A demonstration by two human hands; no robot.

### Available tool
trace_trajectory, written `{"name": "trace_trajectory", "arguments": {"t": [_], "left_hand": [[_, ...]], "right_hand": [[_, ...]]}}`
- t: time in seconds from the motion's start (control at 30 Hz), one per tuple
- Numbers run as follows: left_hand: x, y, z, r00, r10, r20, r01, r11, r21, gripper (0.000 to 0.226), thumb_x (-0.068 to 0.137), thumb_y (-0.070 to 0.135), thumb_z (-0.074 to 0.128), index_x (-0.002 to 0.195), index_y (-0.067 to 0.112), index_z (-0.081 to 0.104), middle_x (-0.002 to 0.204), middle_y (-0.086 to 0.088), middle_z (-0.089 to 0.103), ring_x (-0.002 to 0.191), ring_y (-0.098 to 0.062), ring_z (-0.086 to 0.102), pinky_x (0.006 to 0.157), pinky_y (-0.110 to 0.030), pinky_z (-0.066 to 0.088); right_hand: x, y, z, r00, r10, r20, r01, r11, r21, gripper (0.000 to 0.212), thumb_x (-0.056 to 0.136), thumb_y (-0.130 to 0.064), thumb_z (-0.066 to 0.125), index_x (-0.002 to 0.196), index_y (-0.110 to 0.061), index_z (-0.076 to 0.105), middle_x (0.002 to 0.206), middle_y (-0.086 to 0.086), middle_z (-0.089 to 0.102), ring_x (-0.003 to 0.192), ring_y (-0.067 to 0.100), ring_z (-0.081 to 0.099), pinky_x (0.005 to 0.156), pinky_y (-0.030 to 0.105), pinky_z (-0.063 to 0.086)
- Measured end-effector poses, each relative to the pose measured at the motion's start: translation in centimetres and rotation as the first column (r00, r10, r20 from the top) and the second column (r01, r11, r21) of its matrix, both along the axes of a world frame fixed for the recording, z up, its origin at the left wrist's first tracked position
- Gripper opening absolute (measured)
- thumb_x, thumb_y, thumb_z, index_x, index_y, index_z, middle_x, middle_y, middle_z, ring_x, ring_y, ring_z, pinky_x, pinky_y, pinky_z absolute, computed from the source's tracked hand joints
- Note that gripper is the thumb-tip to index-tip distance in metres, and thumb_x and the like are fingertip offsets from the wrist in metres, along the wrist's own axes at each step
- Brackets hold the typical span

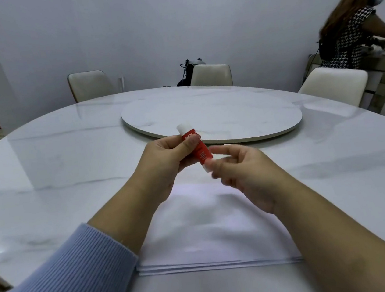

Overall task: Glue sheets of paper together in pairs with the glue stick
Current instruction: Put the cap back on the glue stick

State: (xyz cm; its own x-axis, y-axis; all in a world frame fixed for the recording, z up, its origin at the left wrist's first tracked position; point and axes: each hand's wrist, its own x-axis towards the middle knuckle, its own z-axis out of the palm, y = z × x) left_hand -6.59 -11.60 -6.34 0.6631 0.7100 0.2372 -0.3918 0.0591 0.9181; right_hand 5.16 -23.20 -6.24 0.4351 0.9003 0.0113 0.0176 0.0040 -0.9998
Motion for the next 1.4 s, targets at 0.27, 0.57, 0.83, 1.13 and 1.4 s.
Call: {"name": "trace_trajectory", "arguments": {"t": [0.27,0.57,0.83,1.13,1.4], "left_hand": [[0.1,-0.2,-0.2,1.0,-0.002,-0.015,0.003,1.0,0.025,0.025,0.062,0.026,0.069,0.078,0.006,0.071,0.067,0.0,0.072,0.069,-0.013,0.069,0.067,-0.021,0.056],[0.1,0.3,-0.3,0.998,0.046,-0.047,-0.045,0.998,0.042,0.021,0.064,0.025,0.07,0.077,0.008,0.072,0.067,-0.001,0.072,0.069,-0.013,0.07,0.067,-0.021,0.056],[0.1,0.9,-0.4,0.985,0.132,-0.109,-0.139,0.989,-0.059,0.012,0.082,0.019,0.066,0.082,0.007,0.068,0.084,-0.007,0.068,0.076,-0.014,0.068,0.066,-0.02,0.057],[0.5,0.9,-0.8,0.983,0.089,-0.159,-0.108,0.987,-0.116,0.028,0.092,0.024,0.054,0.11,0.002,0.057,0.094,-0.008,0.061,0.078,-0.026,0.068,0.072,-0.032,0.059],[0.4,0.0,-0.4,0.983,-0.122,-0.136,0.094,0.975,-0.202,0.025,0.098,0.017,0.038,0.101,0.004,0.06,0.082,-0.007,0.057,0.068,-0.018,0.053,0.068,-0.03,0.045]], "right_hand": [[-0.1,0.4,-0.5,0.988,-0.109,0.107,0.109,0.994,0.006,0.063,0.061,-0.014,0.086,0.117,-0.021,0.059,0.079,0.002,0.065,0.082,0.019,0.067,0.079,0.029,0.047],[-0.3,0.9,-0.9,0.984,-0.134,0.117,0.13,0.991,0.042,0.065,0.062,-0.011,0.086,0.118,-0.024,0.056,0.081,0.005,0.071,0.078,0.014,0.069,0.079,0.028,0.048],[4.6,2.1,-0.3,0.926,-0.091,0.367,0.061,0.994,0.093,0.047,0.083,-0.02,0.07,0.126,-0.02,0.054,0.108,0.002,0.059,0.088,0.011,0.056,0.075,0.011,0.045],[9.7,6.0,-3.6,0.424,0.038,0.905,0.172,0.978,-0.122,0.044,0.094,-0.002,0.041,0.136,-0.01,0.049,0.145,0.009,0.046,0.135,0.026,0.037,0.112,0.034,0.028],[8.5,4.8,-2.1,0.677,-0.242,0.695,0.255,0.963,0.086,0.022,0.085,-0.01,0.067,0.106,-0.015,0.07,0.097,0.001,0.067,0.094,0.016,0.061,0.085,0.024,0.044]]}}
